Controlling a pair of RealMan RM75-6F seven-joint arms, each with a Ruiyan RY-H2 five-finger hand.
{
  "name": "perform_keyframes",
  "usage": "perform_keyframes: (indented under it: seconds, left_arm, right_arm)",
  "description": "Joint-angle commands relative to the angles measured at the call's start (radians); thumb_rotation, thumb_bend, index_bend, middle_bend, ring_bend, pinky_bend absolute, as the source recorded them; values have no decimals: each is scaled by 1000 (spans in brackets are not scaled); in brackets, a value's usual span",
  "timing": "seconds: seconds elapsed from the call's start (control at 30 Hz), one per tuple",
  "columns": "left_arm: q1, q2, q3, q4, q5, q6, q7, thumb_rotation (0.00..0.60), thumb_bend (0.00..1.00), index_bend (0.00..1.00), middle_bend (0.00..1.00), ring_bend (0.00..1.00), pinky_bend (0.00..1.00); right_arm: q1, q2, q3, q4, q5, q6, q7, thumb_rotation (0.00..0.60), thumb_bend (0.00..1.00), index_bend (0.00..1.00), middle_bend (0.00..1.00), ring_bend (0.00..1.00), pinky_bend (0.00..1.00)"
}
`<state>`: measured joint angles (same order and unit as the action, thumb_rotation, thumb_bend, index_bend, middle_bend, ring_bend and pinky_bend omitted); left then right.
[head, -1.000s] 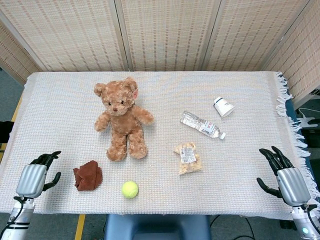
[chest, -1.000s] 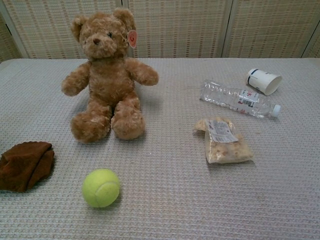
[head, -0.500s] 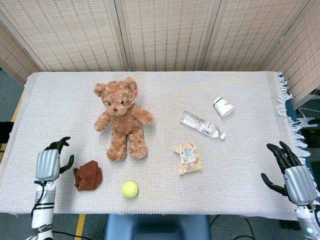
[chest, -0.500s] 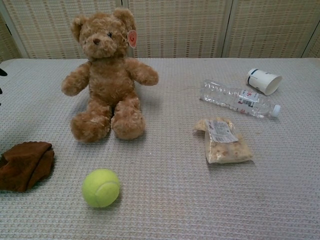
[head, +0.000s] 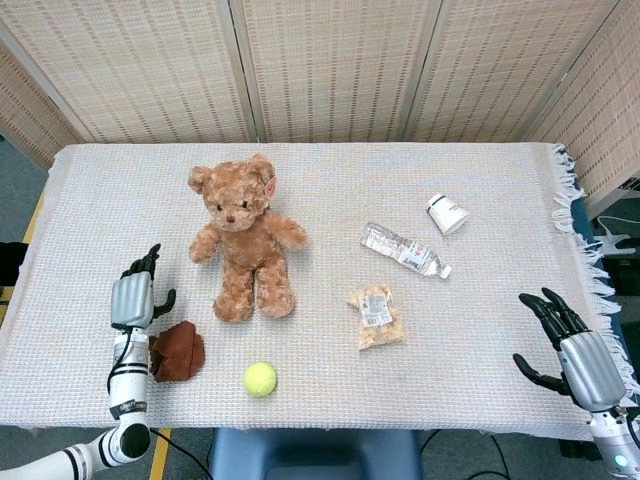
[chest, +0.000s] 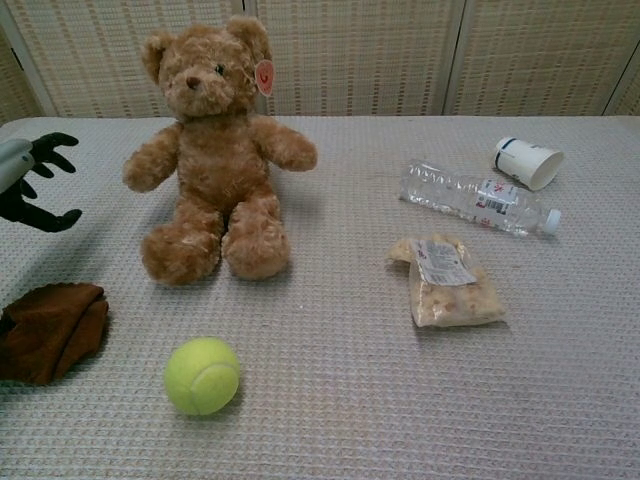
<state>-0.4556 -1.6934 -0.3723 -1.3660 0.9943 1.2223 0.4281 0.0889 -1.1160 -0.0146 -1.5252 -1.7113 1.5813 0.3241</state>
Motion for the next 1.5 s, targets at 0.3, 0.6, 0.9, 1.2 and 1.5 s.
perform_keyframes:
  seconds: [0.3, 0.6, 0.9, 1.2, 1.5]
  left_arm:
    - [-105, -73, -46, 119, -130, -68, 67, 600, 365, 18, 130, 146, 323]
    - [-171, -94, -85, 115, -198, -78, 99, 600, 369, 113, 233, 194, 331]
    - [-229, -96, -113, 76, -247, -68, 128, 600, 360, 190, 296, 228, 332]
    - [-268, -116, -119, 97, -273, -38, 135, 600, 359, 254, 360, 276, 341]
    - [-298, -174, -122, 196, -277, 31, 142, 600, 360, 381, 517, 418, 374]
  right_arm:
    - [1, 9, -5, -5, -2, 1, 14, 600, 188, 85, 124, 0, 189]
    - [3, 11, -3, -9, 6, -1, 21, 600, 187, 85, 124, 0, 189]
    - [3, 17, -2, -11, 9, 1, 39, 600, 187, 85, 124, 0, 190]
    - [-1, 17, 4, -9, 12, 17, 53, 600, 187, 85, 124, 0, 190]
    - [2, 18, -2, -10, 7, 7, 54, 600, 187, 88, 124, 0, 191]
